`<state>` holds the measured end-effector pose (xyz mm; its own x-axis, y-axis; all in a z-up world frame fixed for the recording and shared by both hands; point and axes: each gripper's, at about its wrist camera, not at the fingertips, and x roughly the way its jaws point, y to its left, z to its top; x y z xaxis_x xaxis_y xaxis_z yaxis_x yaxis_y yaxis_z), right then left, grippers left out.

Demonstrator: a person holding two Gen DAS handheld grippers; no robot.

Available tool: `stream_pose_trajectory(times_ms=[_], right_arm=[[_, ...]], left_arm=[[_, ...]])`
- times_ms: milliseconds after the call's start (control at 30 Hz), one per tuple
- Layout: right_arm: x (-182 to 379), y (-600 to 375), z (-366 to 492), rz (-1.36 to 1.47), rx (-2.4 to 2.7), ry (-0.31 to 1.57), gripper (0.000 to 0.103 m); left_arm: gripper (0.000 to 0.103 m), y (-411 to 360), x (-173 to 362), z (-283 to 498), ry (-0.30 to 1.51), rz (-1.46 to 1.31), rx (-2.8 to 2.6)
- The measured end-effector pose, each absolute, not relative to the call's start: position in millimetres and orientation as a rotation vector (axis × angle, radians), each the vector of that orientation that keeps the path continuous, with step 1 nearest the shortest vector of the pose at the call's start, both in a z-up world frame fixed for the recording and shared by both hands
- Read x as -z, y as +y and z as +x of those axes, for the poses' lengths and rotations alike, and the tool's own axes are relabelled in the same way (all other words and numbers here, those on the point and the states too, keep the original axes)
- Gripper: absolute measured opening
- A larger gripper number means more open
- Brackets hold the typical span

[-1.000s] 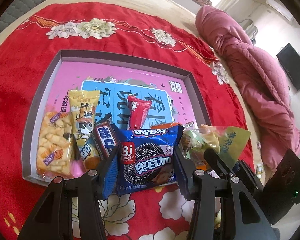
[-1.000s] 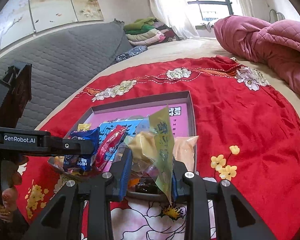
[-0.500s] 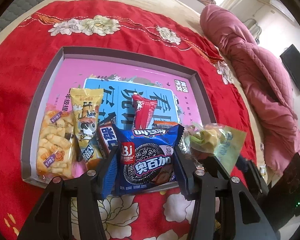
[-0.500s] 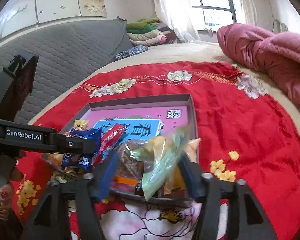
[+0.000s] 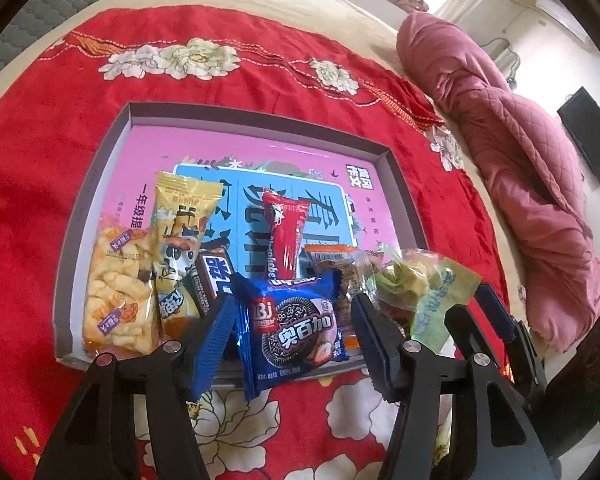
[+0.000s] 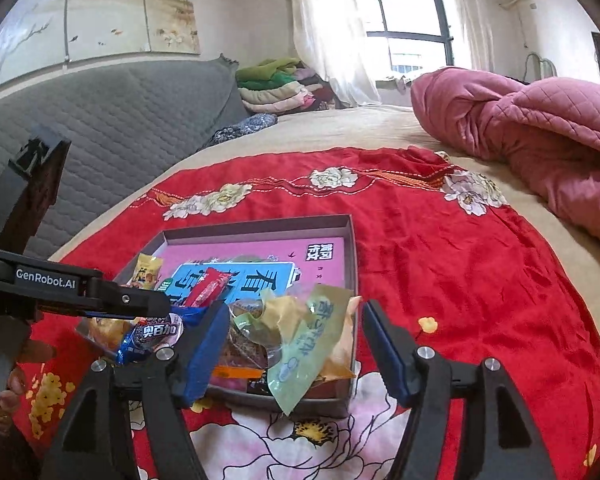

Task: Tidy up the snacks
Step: 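Open the left tool over the tray while the right tool releases the green bag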

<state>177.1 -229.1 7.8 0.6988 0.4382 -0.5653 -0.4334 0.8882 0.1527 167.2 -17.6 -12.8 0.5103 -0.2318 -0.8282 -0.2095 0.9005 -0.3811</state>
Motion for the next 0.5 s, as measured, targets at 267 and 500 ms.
stream_pose_trajectory(times_ms=[267, 500], right_arm=[[-16, -239, 168, 0.031, -0.485, 0.622, 0.073], [-23, -238, 146, 0.03, -0.491, 0.632, 0.079]], left_arm=[[0.065, -23, -3, 154, 1.02, -0.411, 0.004], [0.069, -22, -12, 121, 0.996, -0.351, -0.064]])
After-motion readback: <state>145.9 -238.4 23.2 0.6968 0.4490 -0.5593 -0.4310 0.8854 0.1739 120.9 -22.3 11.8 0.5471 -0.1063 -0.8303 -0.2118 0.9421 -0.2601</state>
